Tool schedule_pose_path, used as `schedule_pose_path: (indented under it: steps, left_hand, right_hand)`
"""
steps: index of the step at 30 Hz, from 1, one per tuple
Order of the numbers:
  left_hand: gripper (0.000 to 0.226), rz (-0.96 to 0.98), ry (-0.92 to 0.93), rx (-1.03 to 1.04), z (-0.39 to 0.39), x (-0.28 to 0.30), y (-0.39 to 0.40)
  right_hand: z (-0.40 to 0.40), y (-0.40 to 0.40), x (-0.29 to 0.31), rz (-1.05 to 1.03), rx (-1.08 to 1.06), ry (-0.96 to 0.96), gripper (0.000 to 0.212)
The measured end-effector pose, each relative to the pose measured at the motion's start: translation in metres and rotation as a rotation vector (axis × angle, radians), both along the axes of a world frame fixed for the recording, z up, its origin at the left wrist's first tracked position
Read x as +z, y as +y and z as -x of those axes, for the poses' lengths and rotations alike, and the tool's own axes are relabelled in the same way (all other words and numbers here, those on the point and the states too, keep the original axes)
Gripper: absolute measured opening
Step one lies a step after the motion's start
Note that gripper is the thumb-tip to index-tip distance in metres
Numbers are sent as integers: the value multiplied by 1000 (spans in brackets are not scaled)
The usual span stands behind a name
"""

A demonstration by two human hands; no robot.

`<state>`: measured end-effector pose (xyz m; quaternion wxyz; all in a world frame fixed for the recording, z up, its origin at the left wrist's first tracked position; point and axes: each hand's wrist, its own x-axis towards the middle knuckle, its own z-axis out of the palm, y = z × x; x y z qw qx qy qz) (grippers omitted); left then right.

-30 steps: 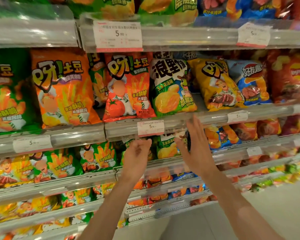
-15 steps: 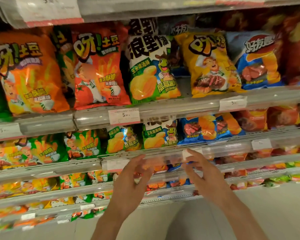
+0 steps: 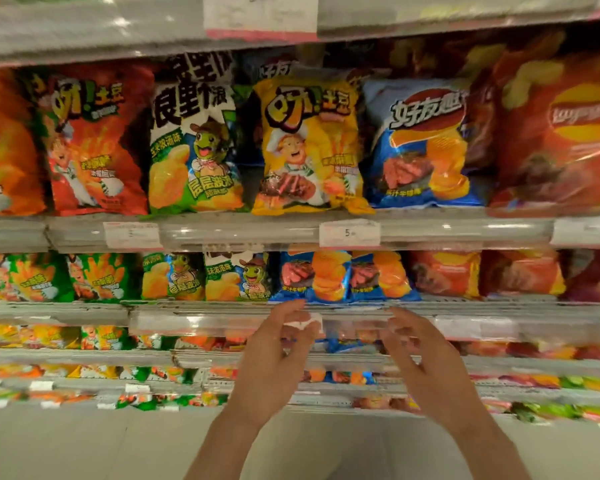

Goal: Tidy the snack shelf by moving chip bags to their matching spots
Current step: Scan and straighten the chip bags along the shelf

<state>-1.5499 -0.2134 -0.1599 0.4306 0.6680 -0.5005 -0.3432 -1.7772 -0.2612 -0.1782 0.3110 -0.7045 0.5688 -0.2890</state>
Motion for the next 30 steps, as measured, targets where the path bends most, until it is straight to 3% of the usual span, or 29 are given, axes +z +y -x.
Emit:
schedule_pose_path:
  steps: [5, 8, 13, 20, 30]
  left_hand:
    - [17, 22, 66, -4, 17, 15, -28]
    - [13, 18, 297, 52, 23, 28, -50]
    - [32, -67, 573, 107, 28, 47, -84]
    - [42, -82, 743, 130, 28, 45, -107]
    - [34, -84, 746, 110, 31, 36, -113]
  right_hand:
    - [22, -16, 16, 190, -94, 70, 56]
    - [27, -29, 29, 369, -147, 99, 55]
    - [5, -62, 59, 720, -101, 115, 38]
    - [-28, -102, 73, 823, -52, 182, 32]
    - [-30, -113, 75, 822, -94, 80, 14]
